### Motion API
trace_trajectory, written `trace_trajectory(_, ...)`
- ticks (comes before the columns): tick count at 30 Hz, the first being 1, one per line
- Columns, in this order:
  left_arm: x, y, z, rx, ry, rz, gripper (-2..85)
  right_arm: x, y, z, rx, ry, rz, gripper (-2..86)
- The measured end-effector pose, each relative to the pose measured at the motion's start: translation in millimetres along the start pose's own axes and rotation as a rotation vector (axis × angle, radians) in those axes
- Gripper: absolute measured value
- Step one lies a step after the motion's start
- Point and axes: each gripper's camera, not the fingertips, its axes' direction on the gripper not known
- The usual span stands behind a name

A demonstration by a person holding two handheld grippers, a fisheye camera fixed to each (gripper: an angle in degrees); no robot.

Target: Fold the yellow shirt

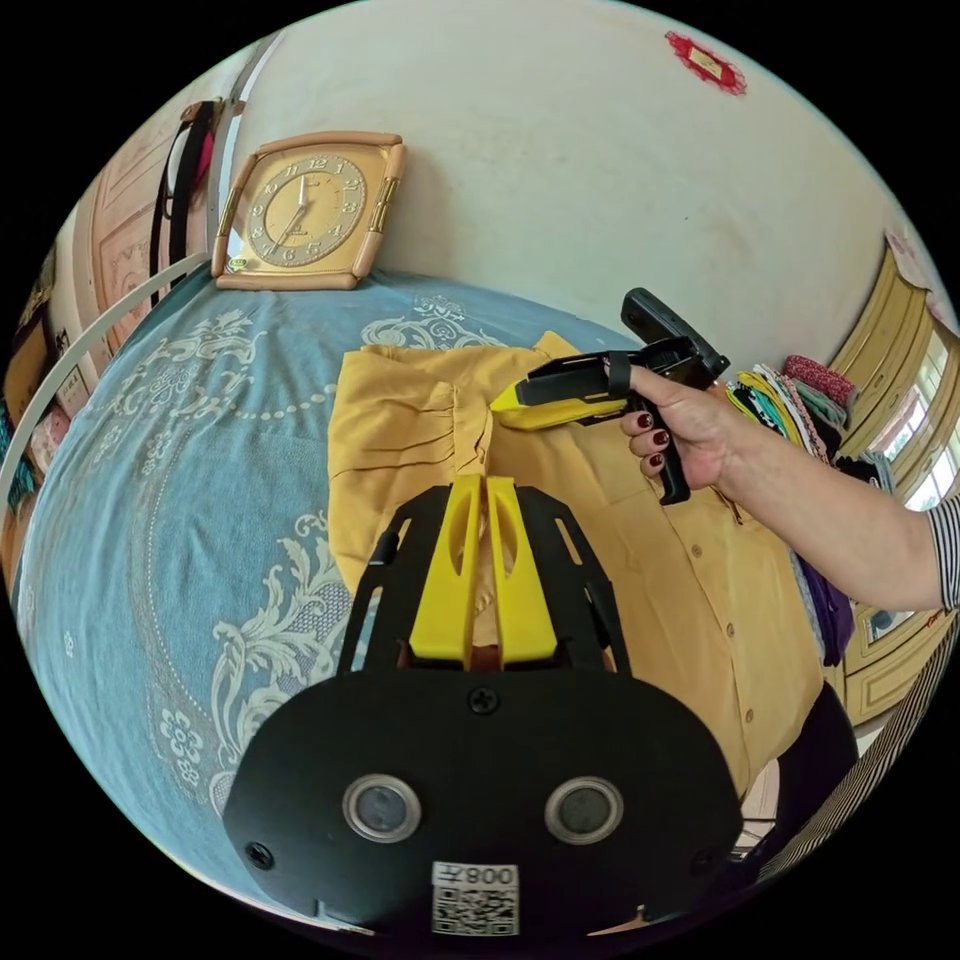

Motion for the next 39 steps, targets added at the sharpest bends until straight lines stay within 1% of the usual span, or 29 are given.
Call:
trace_trajectory(8,32.7,15.0,5.8,-0.009,-0.043,0.079,0.8,38.8,-24.7,0.1,0.003,-0.092,0.053,8.7)
trace_trajectory(13,48.2,22.5,14.7,-0.030,-0.067,0.130,0.8,56.3,-29.2,-14.6,0.048,-0.153,0.054,8.7)
trace_trajectory(17,57.0,30.3,23.0,-0.031,-0.077,0.144,0.8,66.0,-32.2,-22.5,0.038,-0.132,0.044,8.8)
trace_trajectory(25,60.9,44.0,41.9,-0.047,-0.089,0.139,0.9,94.0,-23.8,-30.0,0.079,-0.212,0.078,9.0)
trace_trajectory(29,66.4,48.6,48.9,-0.043,-0.101,0.159,1.0,99.2,-24.4,-17.2,0.036,-0.192,0.090,8.7)
trace_trajectory(35,80.7,51.6,61.3,-0.060,-0.157,0.236,1.0,94.3,-27.2,-4.4,0.041,-0.214,0.088,5.0)
trace_trajectory(37,85.2,49.9,62.2,-0.051,-0.168,0.253,0.9,83.0,-28.5,-6.4,0.057,-0.201,0.052,2.2)
trace_trajectory(39,91.7,46.6,61.2,-0.030,-0.170,0.274,0.9,70.7,-29.5,-12.4,0.073,-0.183,0.023,1.2)
